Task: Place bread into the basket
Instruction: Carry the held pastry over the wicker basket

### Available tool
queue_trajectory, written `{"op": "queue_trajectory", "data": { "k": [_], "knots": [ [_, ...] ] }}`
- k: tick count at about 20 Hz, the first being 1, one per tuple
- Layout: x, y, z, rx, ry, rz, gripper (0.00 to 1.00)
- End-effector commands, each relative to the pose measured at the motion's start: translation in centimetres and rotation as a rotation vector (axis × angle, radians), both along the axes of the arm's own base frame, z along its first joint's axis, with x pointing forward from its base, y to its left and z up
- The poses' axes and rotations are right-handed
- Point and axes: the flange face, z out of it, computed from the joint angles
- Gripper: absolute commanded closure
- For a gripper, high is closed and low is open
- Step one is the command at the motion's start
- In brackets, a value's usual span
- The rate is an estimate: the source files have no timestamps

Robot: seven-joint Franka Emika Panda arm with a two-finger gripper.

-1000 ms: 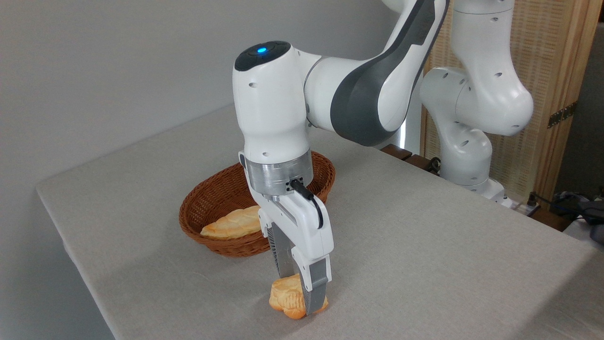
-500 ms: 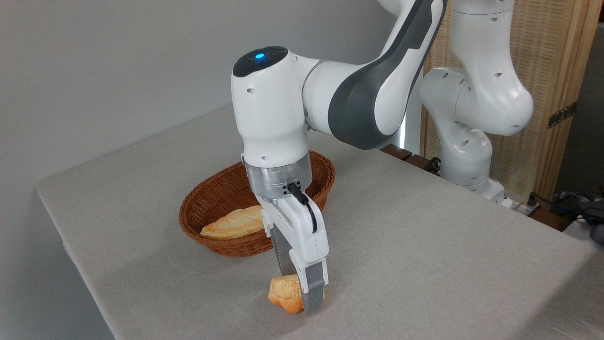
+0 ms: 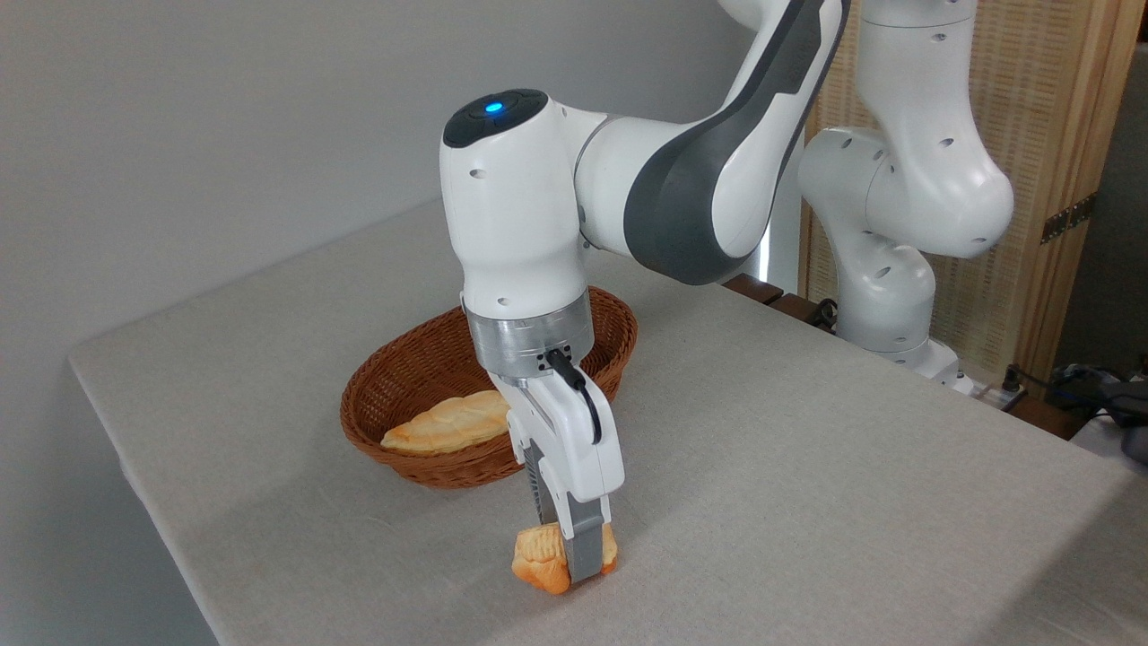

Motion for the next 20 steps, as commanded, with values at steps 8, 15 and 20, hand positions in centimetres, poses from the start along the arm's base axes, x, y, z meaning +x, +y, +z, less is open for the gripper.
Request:
{"op": "queue_trajectory", "data": {
  "k": [8,15,20],
  "knots": [
    [-0.5,-0.4,5.1,-0.065,-0.096,0.050,0.53],
    [-0.7,-4.0,10.1,-0.164,-0.123,0.124,0.47],
    [-1.8,-10.0,11.0,-0.166,-0.079,0.089,0.48]
  ]
}}
